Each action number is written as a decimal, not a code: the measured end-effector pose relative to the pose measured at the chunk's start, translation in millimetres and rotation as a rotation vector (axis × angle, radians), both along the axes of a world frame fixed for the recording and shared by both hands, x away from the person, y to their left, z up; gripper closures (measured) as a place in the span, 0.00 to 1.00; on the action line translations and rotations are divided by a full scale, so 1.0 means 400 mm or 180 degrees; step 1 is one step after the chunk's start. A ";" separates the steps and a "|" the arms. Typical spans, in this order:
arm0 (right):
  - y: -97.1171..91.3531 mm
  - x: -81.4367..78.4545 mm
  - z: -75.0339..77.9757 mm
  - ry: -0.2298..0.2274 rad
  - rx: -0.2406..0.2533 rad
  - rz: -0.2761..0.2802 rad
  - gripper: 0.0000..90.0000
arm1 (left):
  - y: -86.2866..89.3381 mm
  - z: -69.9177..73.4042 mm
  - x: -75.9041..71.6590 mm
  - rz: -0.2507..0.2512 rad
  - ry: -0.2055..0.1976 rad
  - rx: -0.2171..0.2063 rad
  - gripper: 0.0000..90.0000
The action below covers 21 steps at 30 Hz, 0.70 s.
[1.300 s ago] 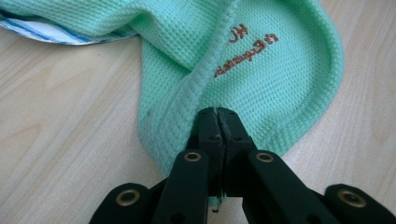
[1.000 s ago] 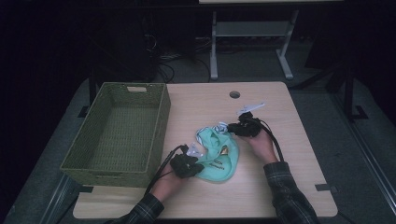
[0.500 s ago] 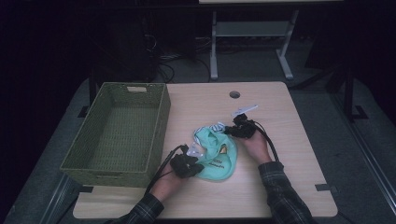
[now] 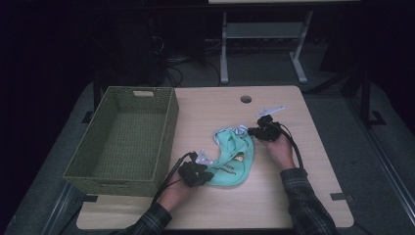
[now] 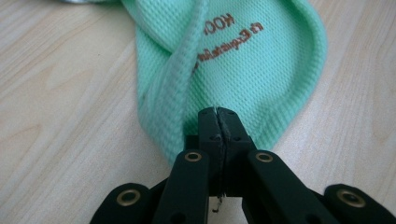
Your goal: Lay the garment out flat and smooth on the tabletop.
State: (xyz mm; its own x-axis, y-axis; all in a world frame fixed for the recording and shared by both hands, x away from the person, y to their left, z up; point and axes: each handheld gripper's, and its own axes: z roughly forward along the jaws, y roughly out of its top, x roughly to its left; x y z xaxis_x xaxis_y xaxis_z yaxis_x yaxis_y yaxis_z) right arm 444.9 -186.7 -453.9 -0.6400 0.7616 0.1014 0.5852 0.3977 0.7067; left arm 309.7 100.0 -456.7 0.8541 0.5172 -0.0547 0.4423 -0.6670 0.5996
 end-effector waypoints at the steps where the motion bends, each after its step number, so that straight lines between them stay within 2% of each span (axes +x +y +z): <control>1: -0.009 0.001 0.000 0.0001 0.0002 -0.0034 1.00 | 0.000 0.000 0.000 0.0002 0.0000 -0.0002 0.99; 7: -0.043 0.009 -0.014 0.0040 -0.0079 -0.0173 1.00 | -0.001 -0.001 -0.002 0.0023 -0.0004 -0.0028 0.99; 11: -0.046 0.010 -0.030 0.0090 -0.0115 -0.0166 1.00 | 0.000 -0.001 -0.001 0.0003 -0.0006 -0.0005 0.99; 14: -0.046 0.003 -0.030 0.0076 -0.0036 -0.0119 0.97 | -0.001 0.000 0.002 -0.0011 0.0018 -0.0011 0.97; 17: -0.049 -0.009 -0.022 0.0053 0.0054 -0.0095 0.87 | -0.006 0.006 0.000 -0.0018 -0.0010 -0.0021 0.91; 21: -0.056 -0.028 -0.006 -0.0009 0.0123 -0.0092 0.86 | -0.002 0.035 -0.004 0.0026 -0.0097 -0.0198 0.88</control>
